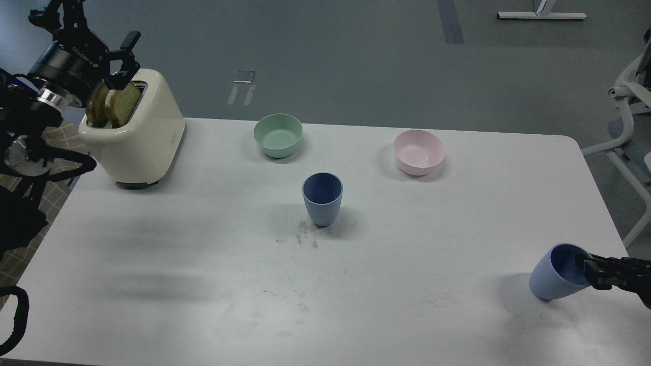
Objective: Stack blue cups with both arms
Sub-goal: 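Lift the blue cup with the right hand and carry it over the centered cup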
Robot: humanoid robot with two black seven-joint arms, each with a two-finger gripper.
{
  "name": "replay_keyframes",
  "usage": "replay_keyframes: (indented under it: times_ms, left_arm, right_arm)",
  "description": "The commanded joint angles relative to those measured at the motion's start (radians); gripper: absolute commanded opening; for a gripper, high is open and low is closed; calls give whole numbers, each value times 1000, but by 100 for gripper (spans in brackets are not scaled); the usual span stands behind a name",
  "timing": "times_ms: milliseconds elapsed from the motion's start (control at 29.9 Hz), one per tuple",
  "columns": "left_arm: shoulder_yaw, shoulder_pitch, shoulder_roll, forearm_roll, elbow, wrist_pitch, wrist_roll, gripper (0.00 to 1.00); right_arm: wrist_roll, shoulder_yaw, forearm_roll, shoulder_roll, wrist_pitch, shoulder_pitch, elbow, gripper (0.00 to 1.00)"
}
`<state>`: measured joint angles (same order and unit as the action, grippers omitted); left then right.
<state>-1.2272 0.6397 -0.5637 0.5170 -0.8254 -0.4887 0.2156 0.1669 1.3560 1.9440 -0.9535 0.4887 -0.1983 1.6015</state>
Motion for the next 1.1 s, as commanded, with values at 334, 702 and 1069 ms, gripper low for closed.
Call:
replay_keyframes:
  times_ms: [334,702,1069]
  left_arm:
    - [0,3,-12,6,-1,0,-2,98]
    - [21,9,-13,6,-30,0,-4,98]
    - [23,17,-5,8,-32,0,-4,98]
  right_arm:
    - [9,118,-127,27,0,65,-5,0]
    - [-26,51,-249,126,0,512,5,0]
    - [-170,-500,-231,401,0,979,-51,0]
